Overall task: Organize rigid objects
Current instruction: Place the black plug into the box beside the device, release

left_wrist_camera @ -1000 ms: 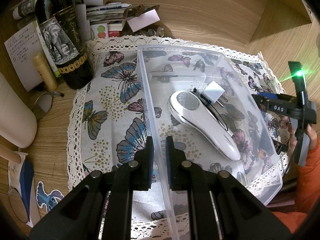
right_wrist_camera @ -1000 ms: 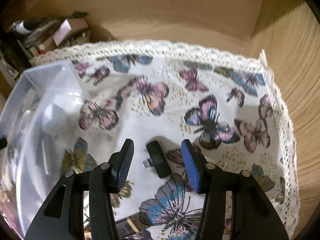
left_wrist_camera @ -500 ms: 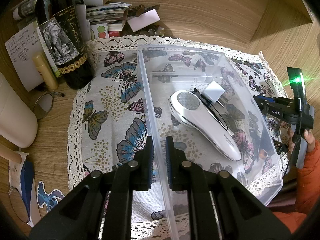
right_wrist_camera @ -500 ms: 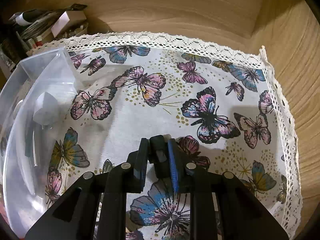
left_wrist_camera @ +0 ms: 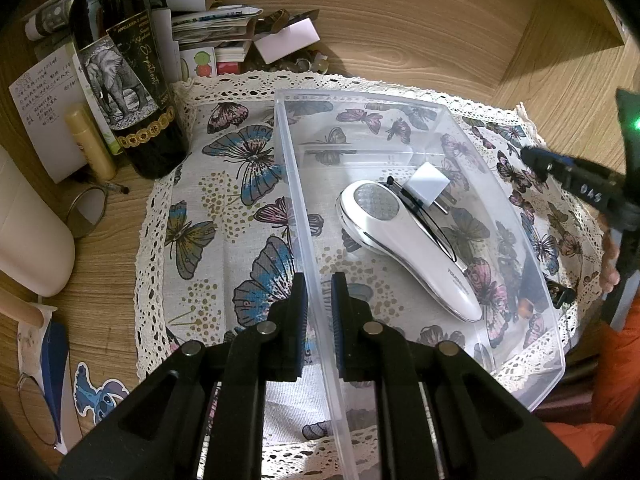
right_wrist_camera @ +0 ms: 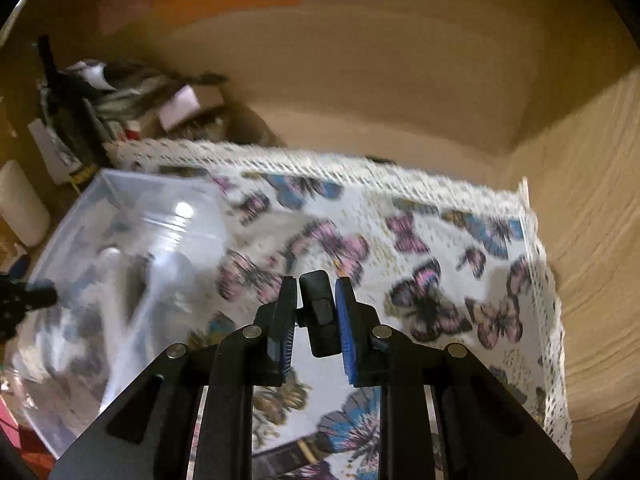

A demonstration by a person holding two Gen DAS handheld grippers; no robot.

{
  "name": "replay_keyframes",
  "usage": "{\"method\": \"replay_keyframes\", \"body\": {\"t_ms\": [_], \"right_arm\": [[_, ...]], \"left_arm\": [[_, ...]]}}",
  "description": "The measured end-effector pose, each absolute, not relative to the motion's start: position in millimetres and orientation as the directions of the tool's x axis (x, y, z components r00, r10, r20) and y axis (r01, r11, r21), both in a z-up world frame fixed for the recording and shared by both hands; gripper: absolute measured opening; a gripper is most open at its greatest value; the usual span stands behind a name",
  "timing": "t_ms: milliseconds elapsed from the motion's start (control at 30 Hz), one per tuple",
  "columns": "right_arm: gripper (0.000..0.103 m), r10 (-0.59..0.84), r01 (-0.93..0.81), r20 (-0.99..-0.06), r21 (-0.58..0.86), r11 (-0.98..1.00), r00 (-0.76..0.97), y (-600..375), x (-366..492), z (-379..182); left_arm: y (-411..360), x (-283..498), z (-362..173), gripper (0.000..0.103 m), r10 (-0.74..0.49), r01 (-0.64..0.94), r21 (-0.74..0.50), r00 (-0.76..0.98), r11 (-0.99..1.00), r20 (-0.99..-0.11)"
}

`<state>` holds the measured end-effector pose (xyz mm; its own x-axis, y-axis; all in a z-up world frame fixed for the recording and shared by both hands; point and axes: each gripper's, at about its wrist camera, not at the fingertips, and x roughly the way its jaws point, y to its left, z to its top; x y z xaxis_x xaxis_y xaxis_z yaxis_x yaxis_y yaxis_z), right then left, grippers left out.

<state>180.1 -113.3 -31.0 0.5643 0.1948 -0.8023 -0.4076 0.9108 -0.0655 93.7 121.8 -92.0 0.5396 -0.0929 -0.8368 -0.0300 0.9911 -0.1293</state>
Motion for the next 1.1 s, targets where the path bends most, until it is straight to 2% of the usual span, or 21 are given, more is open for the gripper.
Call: {"method": "replay_keyframes", "body": {"t_ms": [300,533,1100], "right_arm": [[0.018,0.307,-0.518,-0.757,-0.050,0.854,0.577,-69.0,169.0,-9.0],[0.018,0.374,-0.592,-0.764,-0.013,0.806,0.525,-41.3,160.5,-12.3],[0.018,0.343,-0.639,-0.845,0.002,0.769,0.410,-15.4,158.4,-53.6]], "left_arm": [[121.8,93.8,-92.1,0.011,-0.093,-0.030,-0.129,0.540,0.991,-0.837],[121.7,94.1,-92.0,0.011,-0.092,-0.030,-0.128,0.540,0.991,-0.837],[121.6,94.5,-91.8,0.011,-0.098,-0.028,-0.134,0.542,0.991,-0.834]]}}
